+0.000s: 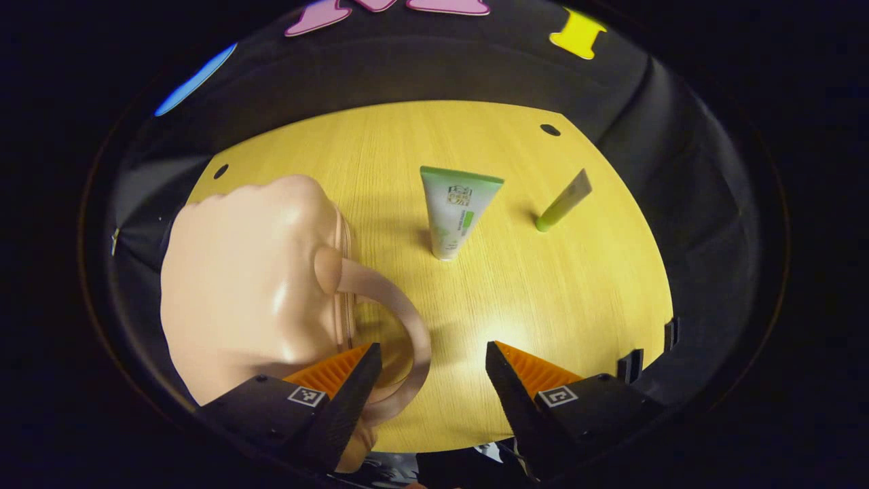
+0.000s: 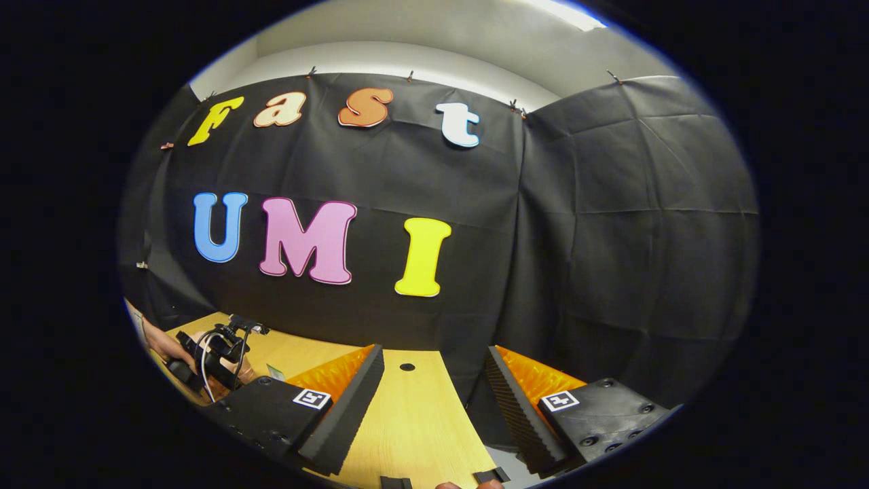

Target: First open the suitcase, pack the skin care products into it, and then close the suitcase.

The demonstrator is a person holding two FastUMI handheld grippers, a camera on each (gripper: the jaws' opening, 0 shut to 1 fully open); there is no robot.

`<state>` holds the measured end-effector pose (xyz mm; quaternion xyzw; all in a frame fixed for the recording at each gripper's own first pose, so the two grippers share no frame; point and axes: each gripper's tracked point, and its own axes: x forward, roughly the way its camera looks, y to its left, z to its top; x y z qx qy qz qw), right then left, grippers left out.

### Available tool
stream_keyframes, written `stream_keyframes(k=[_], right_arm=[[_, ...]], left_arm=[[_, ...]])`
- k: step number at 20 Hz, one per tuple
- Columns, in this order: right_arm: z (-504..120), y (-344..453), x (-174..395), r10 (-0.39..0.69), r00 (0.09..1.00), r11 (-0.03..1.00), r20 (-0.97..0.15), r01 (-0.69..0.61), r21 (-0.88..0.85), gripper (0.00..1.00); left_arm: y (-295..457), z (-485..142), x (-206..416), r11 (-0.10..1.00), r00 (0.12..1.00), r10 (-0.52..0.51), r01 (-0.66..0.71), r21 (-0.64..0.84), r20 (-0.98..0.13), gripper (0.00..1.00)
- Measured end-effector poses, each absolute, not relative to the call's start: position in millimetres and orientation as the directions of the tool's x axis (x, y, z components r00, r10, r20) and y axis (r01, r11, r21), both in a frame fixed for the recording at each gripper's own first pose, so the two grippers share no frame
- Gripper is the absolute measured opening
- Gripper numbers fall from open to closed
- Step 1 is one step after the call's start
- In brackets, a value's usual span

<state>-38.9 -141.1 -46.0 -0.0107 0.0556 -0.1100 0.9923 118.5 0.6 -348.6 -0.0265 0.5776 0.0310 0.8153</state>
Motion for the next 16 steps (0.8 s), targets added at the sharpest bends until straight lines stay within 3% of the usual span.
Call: stream_keyframes(k=[6,7,9,16], right_arm=[[-54,-155,-49,-0.254,0.957,0.967,-0.139,0.254,-0.020,0.96],[-55,-156,-48,-0.254,0.957,0.967,-0.139,0.254,-0.015,0.96],[-58,-154,-45,-0.244,0.958,0.969,-0.147,0.246,-0.004,0.94],[-60,-143,-20,-0.158,0.978,0.987,-0.135,0.160,0.008,0.96]], left_arm=[[4,-366,129,0.999,0.302,0.027,-0.032,0.018,-0.953,0.84],[13,-370,129,0.999,0.298,0.049,-0.032,0.042,-0.953,0.46],[10,-373,123,0.998,0.272,0.030,-0.066,0.012,-0.962,0.18],[15,-287,128,0.994,0.355,-0.057,-0.066,-0.086,-0.933,0.13]])
